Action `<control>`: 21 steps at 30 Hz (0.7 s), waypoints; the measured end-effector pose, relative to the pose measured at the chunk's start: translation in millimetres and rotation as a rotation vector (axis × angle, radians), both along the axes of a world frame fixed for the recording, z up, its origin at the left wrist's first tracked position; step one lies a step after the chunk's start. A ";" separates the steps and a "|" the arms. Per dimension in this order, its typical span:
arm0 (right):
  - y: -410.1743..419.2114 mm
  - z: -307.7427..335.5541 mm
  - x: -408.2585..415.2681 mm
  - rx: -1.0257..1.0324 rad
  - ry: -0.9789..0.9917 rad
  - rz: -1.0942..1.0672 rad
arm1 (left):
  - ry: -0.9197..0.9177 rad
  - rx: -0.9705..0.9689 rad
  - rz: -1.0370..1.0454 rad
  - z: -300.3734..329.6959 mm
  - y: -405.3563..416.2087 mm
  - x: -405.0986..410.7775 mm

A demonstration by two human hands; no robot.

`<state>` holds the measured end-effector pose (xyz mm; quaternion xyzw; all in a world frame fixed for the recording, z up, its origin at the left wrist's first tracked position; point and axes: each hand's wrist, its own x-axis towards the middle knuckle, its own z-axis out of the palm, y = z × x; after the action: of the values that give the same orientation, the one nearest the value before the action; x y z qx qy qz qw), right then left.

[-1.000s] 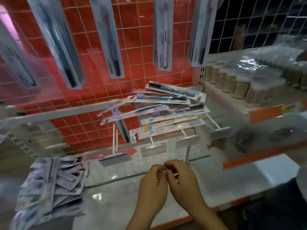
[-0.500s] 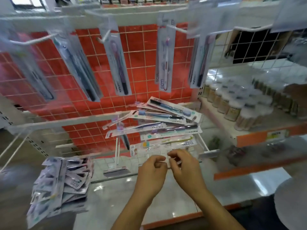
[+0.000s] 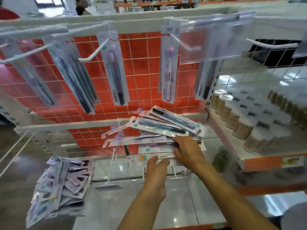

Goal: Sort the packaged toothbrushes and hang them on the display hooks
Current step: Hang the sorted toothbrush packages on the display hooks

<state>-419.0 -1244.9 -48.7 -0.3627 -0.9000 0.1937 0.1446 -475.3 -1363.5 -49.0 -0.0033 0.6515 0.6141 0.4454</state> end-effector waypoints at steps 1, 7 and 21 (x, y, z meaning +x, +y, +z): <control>0.9 -0.7 -1.2 0.020 -0.036 0.011 | -0.027 0.006 0.007 -1.0 2.4 -1.3; 7.9 1.6 -3.4 0.039 -0.127 0.071 | -0.039 0.006 0.128 -0.9 4.5 -0.6; 10.7 14.9 -9.7 0.039 -0.335 0.182 | 0.039 0.022 0.138 10.4 -17.7 3.7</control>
<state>-428.7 -1234.2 -33.9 -0.3042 -0.9441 0.1252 -0.0185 -471.5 -1381.1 -38.5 -0.0313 0.6515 0.6504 0.3892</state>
